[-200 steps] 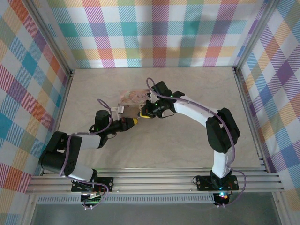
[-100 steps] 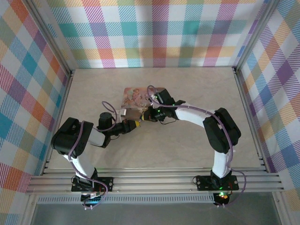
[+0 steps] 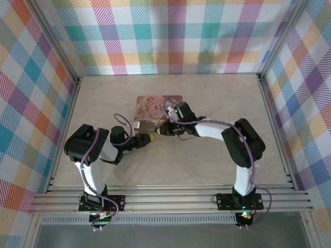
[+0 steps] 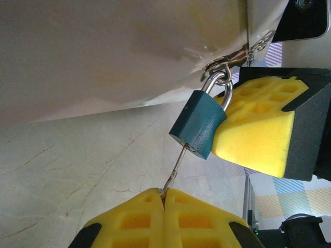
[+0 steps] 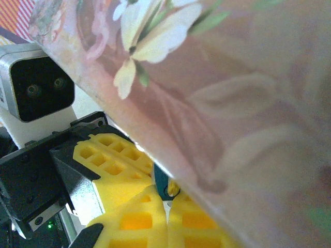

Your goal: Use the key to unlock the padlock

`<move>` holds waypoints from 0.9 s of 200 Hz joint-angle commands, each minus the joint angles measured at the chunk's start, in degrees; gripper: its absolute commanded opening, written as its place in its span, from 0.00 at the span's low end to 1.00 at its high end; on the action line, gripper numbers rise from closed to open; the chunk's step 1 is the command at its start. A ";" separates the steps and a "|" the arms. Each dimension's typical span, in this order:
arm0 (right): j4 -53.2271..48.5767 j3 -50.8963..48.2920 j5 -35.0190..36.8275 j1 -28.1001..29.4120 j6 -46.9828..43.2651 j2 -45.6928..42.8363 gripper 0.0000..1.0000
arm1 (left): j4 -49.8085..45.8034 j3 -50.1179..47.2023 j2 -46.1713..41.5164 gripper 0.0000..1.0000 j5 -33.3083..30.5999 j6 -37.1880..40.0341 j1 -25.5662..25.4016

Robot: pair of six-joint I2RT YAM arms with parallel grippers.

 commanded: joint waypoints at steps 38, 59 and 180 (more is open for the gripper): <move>-3.80 -1.42 -11.76 2.52 -12.73 2.54 0.00 | 6.69 2.63 -1.44 0.00 4.35 -0.31 -0.47; -6.94 -0.76 -10.27 2.54 -15.99 3.00 0.00 | 5.15 2.66 -1.54 0.00 4.14 0.13 -0.60; -12.35 -1.69 15.62 3.39 -5.78 -3.07 0.46 | -23.63 -3.39 -16.05 0.00 -12.29 15.59 -1.61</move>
